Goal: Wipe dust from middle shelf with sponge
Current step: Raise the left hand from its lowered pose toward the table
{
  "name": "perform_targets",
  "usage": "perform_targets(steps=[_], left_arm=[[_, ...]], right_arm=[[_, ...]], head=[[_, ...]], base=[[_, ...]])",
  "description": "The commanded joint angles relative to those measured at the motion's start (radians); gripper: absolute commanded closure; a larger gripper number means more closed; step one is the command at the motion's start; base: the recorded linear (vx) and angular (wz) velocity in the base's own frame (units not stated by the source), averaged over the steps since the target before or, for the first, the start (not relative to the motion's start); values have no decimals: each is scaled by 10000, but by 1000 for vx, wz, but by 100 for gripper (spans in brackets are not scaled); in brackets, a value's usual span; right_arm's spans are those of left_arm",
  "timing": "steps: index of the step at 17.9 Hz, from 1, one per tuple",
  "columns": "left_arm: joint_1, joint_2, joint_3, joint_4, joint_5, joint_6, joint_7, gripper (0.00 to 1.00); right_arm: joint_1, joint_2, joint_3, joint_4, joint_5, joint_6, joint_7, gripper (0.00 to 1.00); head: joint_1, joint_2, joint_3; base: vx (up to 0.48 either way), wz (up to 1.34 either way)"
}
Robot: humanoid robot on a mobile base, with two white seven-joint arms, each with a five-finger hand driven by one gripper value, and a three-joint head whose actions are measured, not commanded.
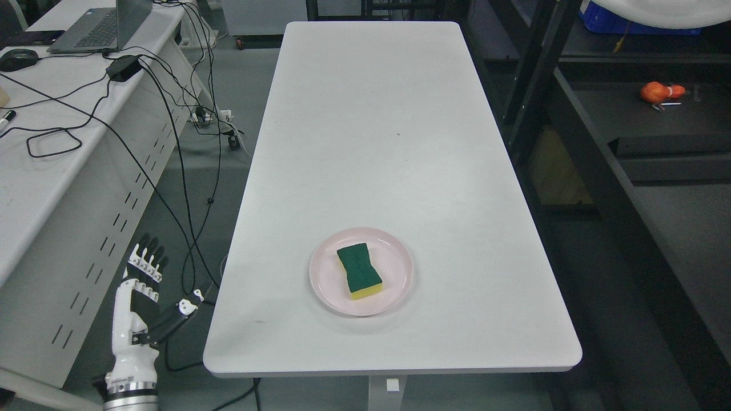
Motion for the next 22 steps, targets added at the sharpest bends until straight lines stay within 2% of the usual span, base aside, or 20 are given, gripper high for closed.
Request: perform_targets(steps=[1,5,7,10,11,12,15,18,22], left_arm=[[-17,76,8,-35,2,6,-84,1],[-47,137,99,26,-13,36,-621,1],[-382,503,252,224,-150,220,-713,1],[-2066,1453,1232,2090,-2063,84,-790,2],[-2573,1927,1281,2735,-2509,-100,-1002,2],[-3064,2752,1251,3379,-3091,-587,-1597,2],[-3680,3373,564,4242,-4761,-1556,-2674,2],[-4432,3328,-35,4398,-6803,-1880,-2769,4],[-5215,3328,-1476,4276,-8568,-2707,-2784,6]], right_arm=[[0,-175,0,-175,0,731,8,0],[0,-175,0,-175,0,731,8,0],[0,-175,0,-175,0,731,8,0],[0,-175,0,-175,0,731,8,0],[0,-175,0,-175,0,731,8,0],[0,-175,0,-175,0,731,8,0],[0,-175,0,-175,0,731,8,0],[0,-175,0,-175,0,731,-7,0],[0,-175,0,-175,0,731,8,0]], head=[[0,0,0],[0,0,0],[0,0,0],[0,0,0],[0,0,0],[0,0,0],[0,0,0],[0,0,0],[0,0,0]], base=[[0,0],[0,0],[0,0],[0,0],[0,0],[0,0],[-3,1],[0,0],[0,0]])
